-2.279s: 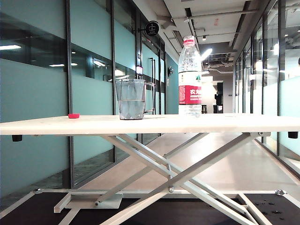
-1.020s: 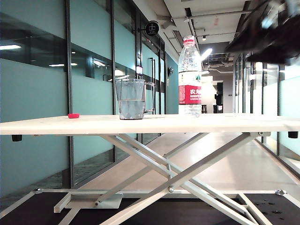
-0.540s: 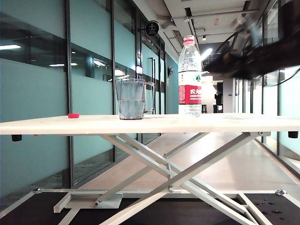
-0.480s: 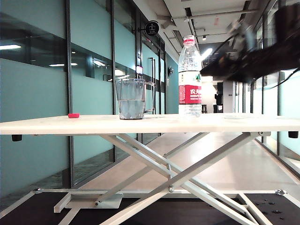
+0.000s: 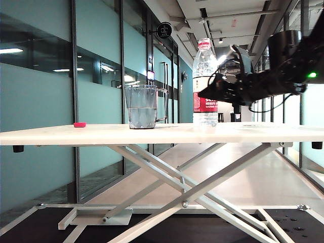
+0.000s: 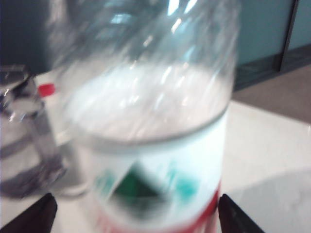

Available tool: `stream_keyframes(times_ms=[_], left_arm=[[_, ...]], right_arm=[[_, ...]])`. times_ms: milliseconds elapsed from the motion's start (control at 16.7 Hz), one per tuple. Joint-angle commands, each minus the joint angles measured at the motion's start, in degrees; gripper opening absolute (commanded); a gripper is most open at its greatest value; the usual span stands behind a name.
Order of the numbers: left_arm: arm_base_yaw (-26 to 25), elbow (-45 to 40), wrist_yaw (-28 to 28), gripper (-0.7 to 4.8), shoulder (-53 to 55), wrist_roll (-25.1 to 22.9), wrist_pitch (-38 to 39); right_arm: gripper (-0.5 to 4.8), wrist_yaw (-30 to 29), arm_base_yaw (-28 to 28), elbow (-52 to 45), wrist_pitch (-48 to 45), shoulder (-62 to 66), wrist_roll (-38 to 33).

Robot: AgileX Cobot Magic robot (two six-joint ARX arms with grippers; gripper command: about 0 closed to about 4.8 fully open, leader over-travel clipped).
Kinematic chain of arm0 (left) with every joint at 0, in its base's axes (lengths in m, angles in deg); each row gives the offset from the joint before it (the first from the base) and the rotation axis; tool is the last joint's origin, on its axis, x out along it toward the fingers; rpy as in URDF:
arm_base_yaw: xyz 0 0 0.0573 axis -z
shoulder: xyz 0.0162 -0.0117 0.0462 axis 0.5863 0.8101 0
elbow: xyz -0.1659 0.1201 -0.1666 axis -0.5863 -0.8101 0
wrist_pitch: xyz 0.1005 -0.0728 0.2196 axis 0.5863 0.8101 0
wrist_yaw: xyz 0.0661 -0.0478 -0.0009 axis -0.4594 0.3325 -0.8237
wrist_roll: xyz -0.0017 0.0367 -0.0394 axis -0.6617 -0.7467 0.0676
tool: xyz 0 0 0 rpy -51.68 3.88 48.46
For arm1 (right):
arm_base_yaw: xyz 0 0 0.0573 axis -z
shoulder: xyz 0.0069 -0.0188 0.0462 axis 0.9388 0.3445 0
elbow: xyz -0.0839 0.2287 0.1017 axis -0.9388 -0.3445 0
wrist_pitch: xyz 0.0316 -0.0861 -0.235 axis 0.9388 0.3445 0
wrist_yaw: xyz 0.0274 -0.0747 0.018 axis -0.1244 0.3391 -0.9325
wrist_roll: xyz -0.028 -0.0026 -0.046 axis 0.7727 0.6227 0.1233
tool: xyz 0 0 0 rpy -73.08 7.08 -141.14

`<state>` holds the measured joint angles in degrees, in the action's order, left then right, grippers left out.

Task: Pick up the mineral water bottle on the table and pour water into the mug until it's half full.

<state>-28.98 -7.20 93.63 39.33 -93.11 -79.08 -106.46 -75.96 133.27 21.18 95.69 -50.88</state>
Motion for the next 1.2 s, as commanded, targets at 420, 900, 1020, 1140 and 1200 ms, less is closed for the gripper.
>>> stream_keyframes(times_ms=[420, 900, 1020, 1140, 1200], left_arm=[[0.0, 0.1, 0.2, -0.05, 0.0, -2.3, -0.6], [0.0, 0.1, 0.2, -0.05, 0.0, -3.1, -0.5], [0.0, 0.1, 0.2, -0.05, 0.0, -3.5, -0.5], [0.0, 0.1, 0.2, -0.05, 0.0, -3.5, -0.4], [0.0, 0.1, 0.2, -0.05, 0.0, -3.5, -0.1]], right_arm=[[4.79, 3.4, -1.9, 10.6, -0.3, 7.0, -4.6], [4.79, 5.4, -2.6, 11.0, -2.4, 7.3, -5.4], [4.79, 5.4, -2.9, 11.0, -2.7, 7.3, -5.4], [4.65, 4.9, -3.1, 11.0, -2.6, 7.3, -5.4], [4.48, 4.9, -3.2, 11.0, -2.1, 7.3, -5.4]])
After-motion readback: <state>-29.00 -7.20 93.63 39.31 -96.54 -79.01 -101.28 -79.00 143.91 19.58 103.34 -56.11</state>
